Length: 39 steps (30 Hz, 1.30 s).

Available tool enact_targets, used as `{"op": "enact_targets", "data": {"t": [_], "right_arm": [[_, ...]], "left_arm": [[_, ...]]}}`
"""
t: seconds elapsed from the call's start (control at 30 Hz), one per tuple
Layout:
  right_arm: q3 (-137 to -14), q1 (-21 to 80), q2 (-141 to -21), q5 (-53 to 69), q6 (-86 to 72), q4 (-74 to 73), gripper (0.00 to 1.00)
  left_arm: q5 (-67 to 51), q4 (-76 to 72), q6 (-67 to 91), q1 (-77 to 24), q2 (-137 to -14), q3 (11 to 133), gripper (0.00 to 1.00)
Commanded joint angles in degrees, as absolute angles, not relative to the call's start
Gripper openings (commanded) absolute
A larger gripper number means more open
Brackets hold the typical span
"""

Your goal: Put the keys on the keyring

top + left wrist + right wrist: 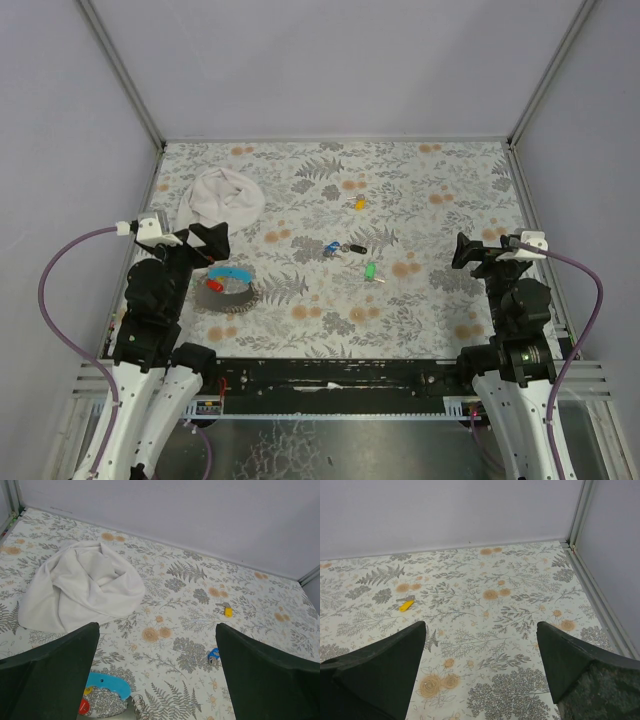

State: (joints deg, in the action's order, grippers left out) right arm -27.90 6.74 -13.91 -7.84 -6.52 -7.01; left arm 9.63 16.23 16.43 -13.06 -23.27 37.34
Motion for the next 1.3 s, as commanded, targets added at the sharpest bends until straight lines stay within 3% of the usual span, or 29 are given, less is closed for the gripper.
{"op": "enact_targets", "data": {"t": [0.0,0.47,0.83,1.27], "right_arm": [[-30.3,6.4,-13.0,-7.5,-7.1,-4.4,0.99],[-30.1,6.4,-11.5,-6.1,-8.3,-4.2,0.99],[-30.1,6.4,-9.8,-5.6,-9.4,-4.4,0.99],[-29.5,7.5,-7.0,-6.1,-9.1,-4.2,0.99]], "left_arm": [[10.9,12.9,17.3,-12.7,-23.7,36.9,1.0],[13.2,20.0,31.8,-12.7,-33.5,40.0,1.0],[10.1,20.2,47.9,-12.7,-31.1,29.5,1.0],[7.5,22.3,50.3,-12.7,-64.0,33.7,1.0]]}}
